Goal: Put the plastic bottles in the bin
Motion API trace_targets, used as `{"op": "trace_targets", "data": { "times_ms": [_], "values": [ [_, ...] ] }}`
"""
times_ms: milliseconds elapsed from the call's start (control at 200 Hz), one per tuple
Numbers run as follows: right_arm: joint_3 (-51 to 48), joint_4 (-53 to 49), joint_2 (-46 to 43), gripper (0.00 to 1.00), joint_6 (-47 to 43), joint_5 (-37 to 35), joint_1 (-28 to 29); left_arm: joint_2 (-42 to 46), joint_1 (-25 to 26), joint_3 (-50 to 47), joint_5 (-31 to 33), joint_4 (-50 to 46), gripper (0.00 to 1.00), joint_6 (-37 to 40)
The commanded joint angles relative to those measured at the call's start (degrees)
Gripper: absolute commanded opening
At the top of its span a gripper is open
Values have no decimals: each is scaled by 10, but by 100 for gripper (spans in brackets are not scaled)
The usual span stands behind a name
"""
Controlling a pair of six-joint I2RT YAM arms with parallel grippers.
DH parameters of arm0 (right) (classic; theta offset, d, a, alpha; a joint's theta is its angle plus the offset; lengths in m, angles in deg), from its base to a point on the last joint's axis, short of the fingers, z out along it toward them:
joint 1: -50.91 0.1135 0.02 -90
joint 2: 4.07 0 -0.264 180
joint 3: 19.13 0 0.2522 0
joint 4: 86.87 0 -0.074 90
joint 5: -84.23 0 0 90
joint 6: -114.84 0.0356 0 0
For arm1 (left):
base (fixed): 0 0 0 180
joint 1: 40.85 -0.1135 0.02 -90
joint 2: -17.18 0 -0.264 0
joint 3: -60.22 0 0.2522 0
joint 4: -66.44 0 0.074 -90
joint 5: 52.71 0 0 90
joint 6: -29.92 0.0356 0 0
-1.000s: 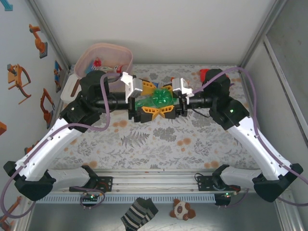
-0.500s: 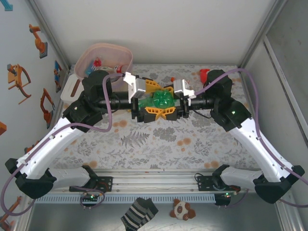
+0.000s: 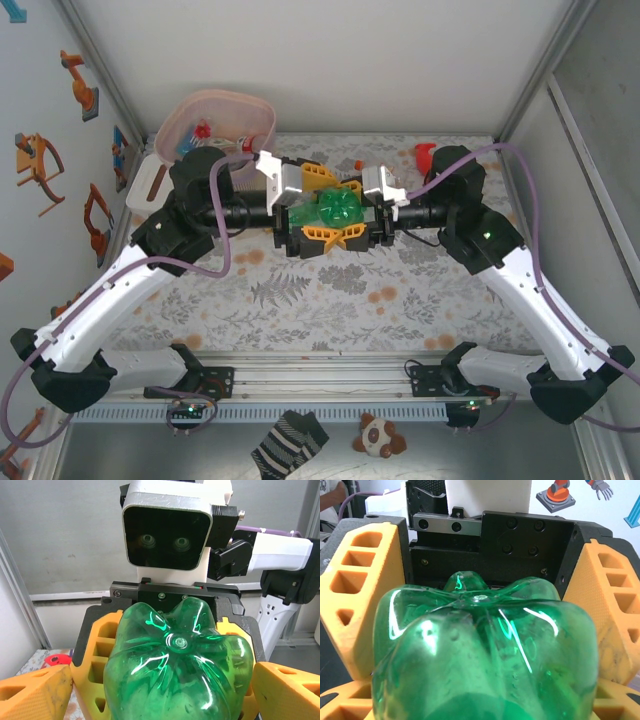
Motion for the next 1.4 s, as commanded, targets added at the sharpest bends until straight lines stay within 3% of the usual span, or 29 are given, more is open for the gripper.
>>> {"op": "trace_targets", "data": {
  "times_ms": [0,611,891,1127,1397],
  "values": [
    [0,9,-4,46,4,5,7,19,10,-6,-38,45,92,8],
    [8,4,-3,46,11,-18,11,9,15,-17,-27,52,87,17],
    [6,-2,-5,46,7,-20,12,-3,16,-7,-28,44,70,22],
    [6,-3,-9,46,6,-26,12,0,17,-7,-11,41,64,30],
    [-1,-17,-23,63,2,-52,12,5,16,-6,37,34,57,42]
  ]
}}
